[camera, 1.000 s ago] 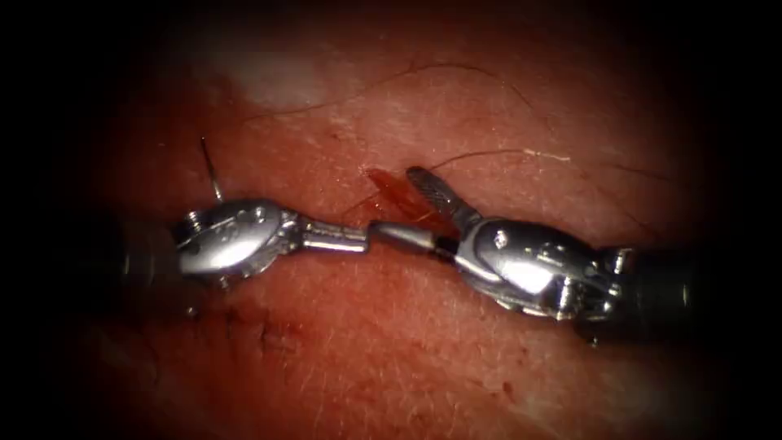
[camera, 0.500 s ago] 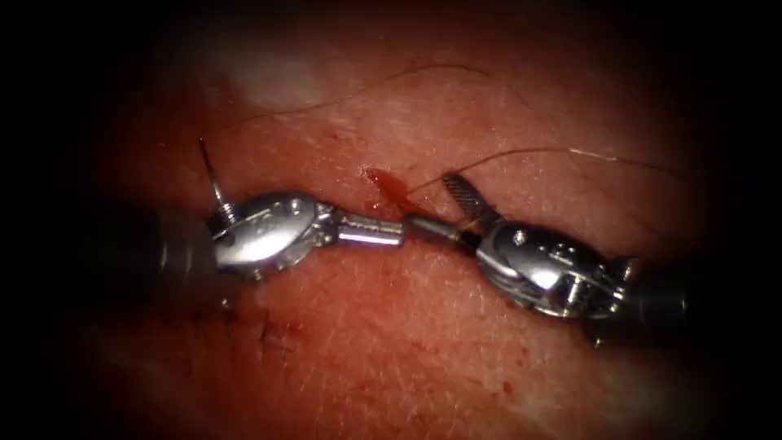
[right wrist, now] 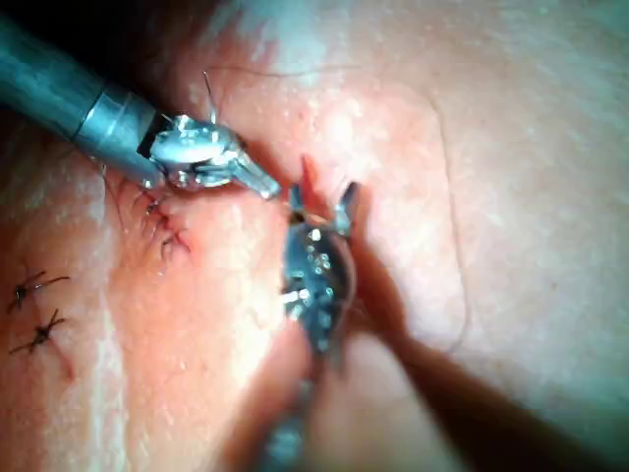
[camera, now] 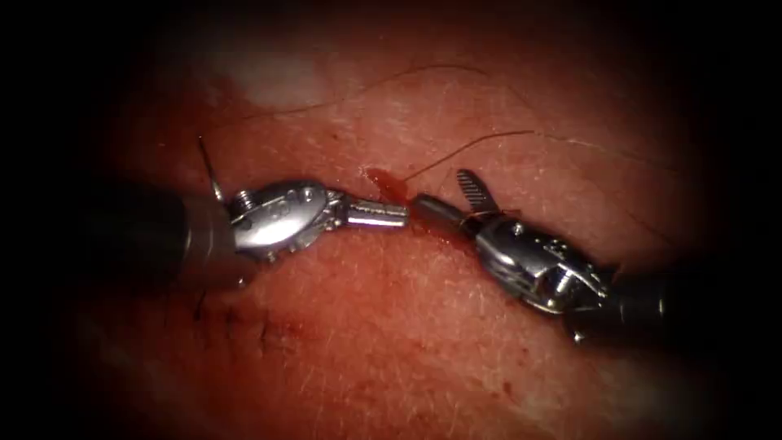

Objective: Wound Closure
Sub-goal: Grab the short end of the suture with the right gripper, then pull the right tool down and the left tool up to tie the knot.

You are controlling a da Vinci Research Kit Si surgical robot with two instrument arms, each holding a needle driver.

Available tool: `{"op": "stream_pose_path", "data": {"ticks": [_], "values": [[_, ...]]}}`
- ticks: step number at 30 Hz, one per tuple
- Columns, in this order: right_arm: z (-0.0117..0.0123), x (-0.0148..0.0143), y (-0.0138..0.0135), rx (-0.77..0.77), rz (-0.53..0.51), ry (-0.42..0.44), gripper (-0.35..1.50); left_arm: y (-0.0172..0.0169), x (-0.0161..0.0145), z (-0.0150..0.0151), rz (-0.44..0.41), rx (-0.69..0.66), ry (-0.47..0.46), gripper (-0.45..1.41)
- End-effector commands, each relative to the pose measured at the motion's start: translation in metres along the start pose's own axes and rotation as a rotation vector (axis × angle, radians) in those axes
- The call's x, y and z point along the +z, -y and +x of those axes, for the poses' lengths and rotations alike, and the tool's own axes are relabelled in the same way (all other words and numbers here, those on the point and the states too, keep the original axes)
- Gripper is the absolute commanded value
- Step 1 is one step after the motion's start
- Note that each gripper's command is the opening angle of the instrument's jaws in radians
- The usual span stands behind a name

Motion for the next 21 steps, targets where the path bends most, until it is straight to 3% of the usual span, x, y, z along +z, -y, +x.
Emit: {"op": "stream_pose_path", "data": {"ticks": [1,9,12,16,21], "values": [[-0.0009,0.0006,0.0002,0.008,-0.002,0.004,0.66,-0.0003,0.0005,-0.0008,-0.004,-0.002,0.000,-0.45],[-0.0019,0.0018,-0.0003,0.037,-0.017,0.028,0.54,-0.0005,0.0005,-0.0008,-0.003,-0.003,0.003,-0.45],[-0.0019,0.0020,-0.0001,0.043,-0.001,0.037,0.32,-0.0005,0.0006,-0.0008,-0.002,-0.003,0.003,-0.45],[-0.0019,0.0021,0.0005,0.045,0.042,0.053,-0.35,-0.0007,0.0006,-0.0008,-0.002,-0.003,0.009,-0.45],[-0.0017,0.0016,0.0007,0.035,0.059,0.059,-0.35,-0.0009,0.0004,-0.0006,-0.004,-0.005,0.014,-0.45]]}}
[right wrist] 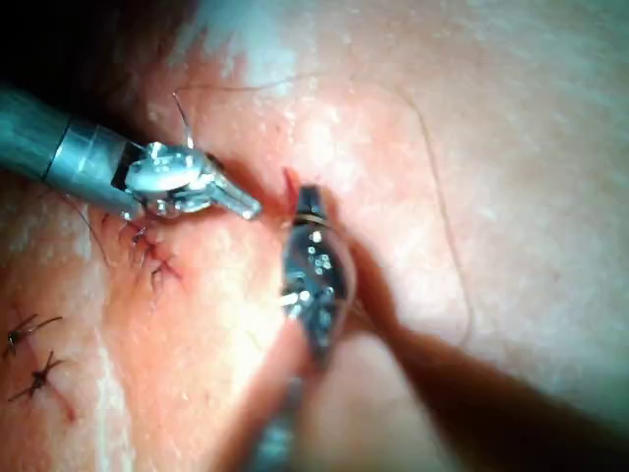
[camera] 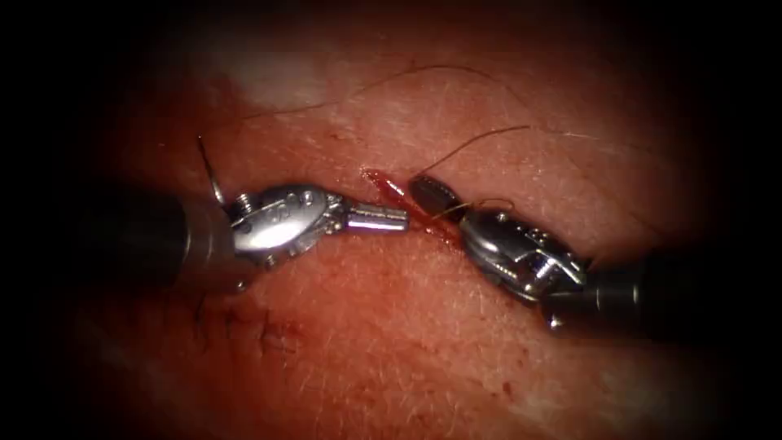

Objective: Wound Closure
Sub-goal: Pull the right tool down and the left tool up to tie the knot.

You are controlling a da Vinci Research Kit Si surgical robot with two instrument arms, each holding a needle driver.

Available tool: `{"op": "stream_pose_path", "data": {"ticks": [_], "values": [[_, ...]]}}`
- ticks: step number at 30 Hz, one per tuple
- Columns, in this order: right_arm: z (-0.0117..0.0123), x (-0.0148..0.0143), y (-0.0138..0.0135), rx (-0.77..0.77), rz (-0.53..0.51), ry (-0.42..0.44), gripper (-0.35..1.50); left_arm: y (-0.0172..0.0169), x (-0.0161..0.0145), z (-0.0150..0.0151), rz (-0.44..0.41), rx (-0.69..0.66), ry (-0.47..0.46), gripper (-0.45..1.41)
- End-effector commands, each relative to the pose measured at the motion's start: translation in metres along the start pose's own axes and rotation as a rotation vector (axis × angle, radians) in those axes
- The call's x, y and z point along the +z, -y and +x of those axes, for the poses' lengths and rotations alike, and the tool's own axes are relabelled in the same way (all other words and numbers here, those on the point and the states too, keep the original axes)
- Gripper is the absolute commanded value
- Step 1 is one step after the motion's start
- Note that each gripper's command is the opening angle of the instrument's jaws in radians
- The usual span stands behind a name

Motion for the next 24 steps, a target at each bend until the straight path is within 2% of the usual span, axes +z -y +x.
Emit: {"op": "stream_pose_path", "data": {"ticks": [1,7,13,20,24], "values": [[-0.0006,-0.0001,0.0003,-0.024,-0.016,-0.003,-0.35,-0.0001,0.0004,-0.0007,-0.003,-0.004,0.000,-0.45],[0.0013,-0.0022,0.0017,-0.132,-0.074,-0.062,-0.35,0.0015,-0.0008,0.0011,0.026,-0.028,0.014,-0.45],[0.0020,-0.0032,0.0045,-0.237,-0.149,-0.096,-0.35,0.0058,-0.0014,0.0038,0.072,-0.058,0.077,-0.45],[0.0011,-0.0015,0.0069,-0.287,-0.177,-0.074,-0.35,0.0093,0.0010,0.0054,0.095,-0.075,0.127,-0.45],[0.0008,-0.0015,0.0075,-0.291,-0.183,-0.062,-0.35,0.0107,0.0025,0.0061,0.091,-0.089,0.136,-0.45]]}}
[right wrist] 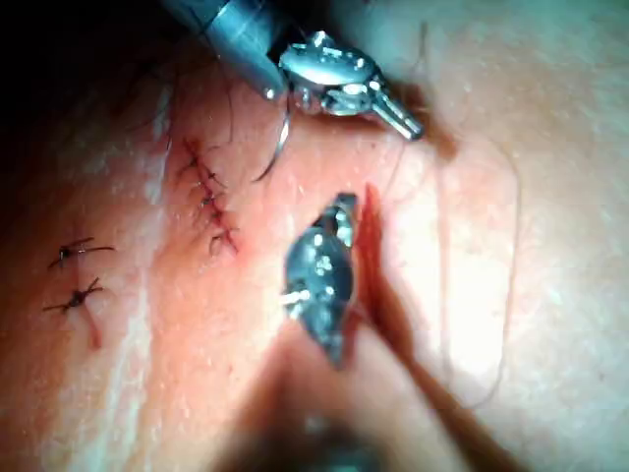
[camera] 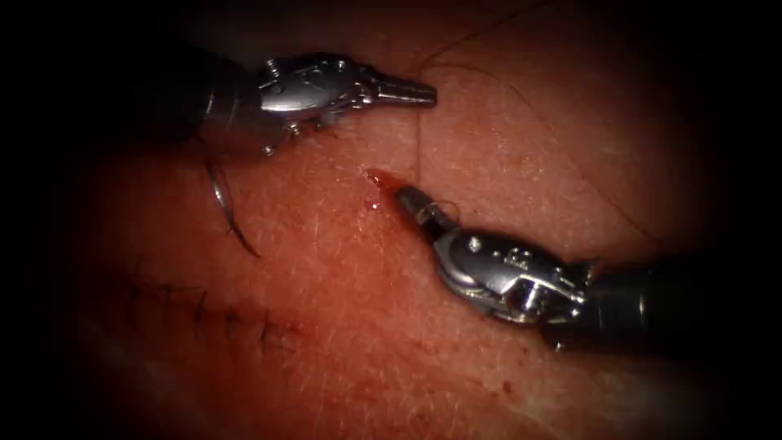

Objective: Wound Closure
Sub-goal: Pull the right tool down and the left tool up to tie the knot.

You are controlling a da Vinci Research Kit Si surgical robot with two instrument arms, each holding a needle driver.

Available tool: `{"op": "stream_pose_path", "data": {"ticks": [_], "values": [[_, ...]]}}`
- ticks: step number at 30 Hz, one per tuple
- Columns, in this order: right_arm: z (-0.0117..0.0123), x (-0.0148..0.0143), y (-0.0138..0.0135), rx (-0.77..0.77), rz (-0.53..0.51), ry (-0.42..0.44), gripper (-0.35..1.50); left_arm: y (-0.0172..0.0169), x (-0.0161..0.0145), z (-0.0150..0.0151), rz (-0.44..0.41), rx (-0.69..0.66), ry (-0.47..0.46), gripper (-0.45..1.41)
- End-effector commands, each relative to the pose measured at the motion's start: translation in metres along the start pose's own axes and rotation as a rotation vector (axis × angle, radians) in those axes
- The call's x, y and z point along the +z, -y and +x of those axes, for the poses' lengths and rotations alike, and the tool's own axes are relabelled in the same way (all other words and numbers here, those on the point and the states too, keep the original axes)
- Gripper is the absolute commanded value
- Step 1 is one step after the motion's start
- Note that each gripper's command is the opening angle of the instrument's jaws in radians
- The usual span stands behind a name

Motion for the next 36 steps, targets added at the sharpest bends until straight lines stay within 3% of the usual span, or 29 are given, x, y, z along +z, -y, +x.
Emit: {"op": "stream_pose_path", "data": {"ticks": [1,14,19,36], "values": [[-0.0008,-0.0001,0.0010,-0.006,0.000,0.005,-0.35,0.0004,0.0010,-0.0003,-0.002,0.001,0.000,-0.45],[-0.0028,-0.0010,0.0044,-0.002,-0.107,0.032,-0.35,0.0059,0.0040,0.0060,0.014,0.059,-0.004,-0.45],[-0.0033,-0.0010,0.0055,-0.002,-0.056,0.038,-0.35,0.0070,0.0046,0.0069,0.021,0.069,-0.007,-0.45],[-0.0036,-0.0021,0.0062,-0.005,-0.045,0.042,-0.35,0.0106,0.0060,0.0089,0.038,0.099,-0.020,-0.45]]}}
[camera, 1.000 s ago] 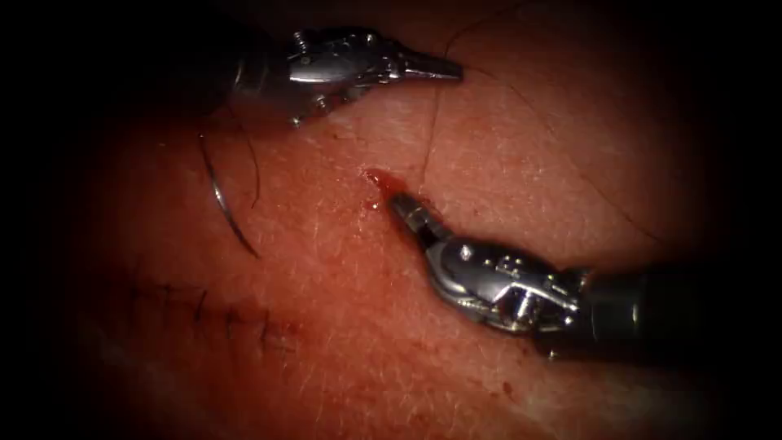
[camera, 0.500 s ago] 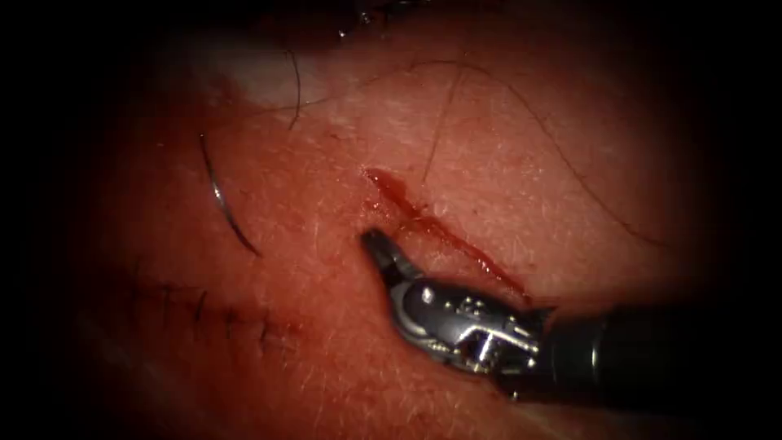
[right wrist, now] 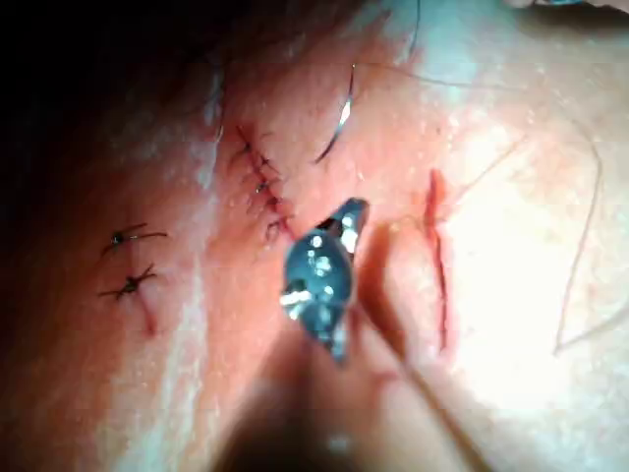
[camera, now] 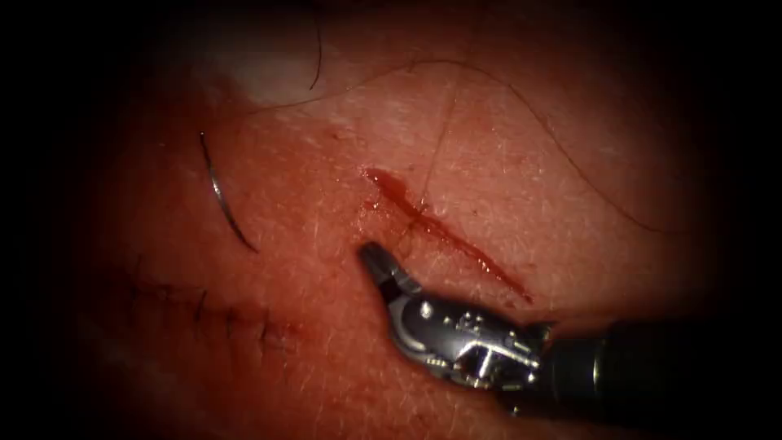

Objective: Wound Closure
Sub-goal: Pull the right tool down and the left tool up to tie the knot.

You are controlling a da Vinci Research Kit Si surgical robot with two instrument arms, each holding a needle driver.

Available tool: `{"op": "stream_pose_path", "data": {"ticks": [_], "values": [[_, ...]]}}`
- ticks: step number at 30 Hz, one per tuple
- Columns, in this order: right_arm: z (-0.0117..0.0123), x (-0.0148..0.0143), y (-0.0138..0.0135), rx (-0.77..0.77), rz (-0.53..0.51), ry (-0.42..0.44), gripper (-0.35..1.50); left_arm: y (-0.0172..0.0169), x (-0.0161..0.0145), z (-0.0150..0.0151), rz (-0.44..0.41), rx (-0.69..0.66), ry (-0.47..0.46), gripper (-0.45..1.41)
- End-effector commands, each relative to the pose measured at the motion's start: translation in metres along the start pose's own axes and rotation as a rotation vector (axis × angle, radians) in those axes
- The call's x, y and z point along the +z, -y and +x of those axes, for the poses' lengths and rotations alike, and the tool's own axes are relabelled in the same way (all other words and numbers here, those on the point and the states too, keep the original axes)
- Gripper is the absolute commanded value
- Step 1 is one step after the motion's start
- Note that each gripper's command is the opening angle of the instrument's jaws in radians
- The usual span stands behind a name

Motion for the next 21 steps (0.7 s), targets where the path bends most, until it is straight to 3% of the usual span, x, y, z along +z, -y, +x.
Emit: {"op": "stream_pose_path", "data": {"ticks": [1,21], "values": [[-0.0008,0.0001,0.0008,0.000,0.002,0.003,-0.35,0.0004,0.0007,-0.0004,0.000,0.001,0.000,-0.45],[-0.0022,-0.0018,0.0027,-0.010,0.019,0.034,-0.35,0.0048,0.0033,-0.0001,0.033,0.058,-0.009,-0.45]]}}
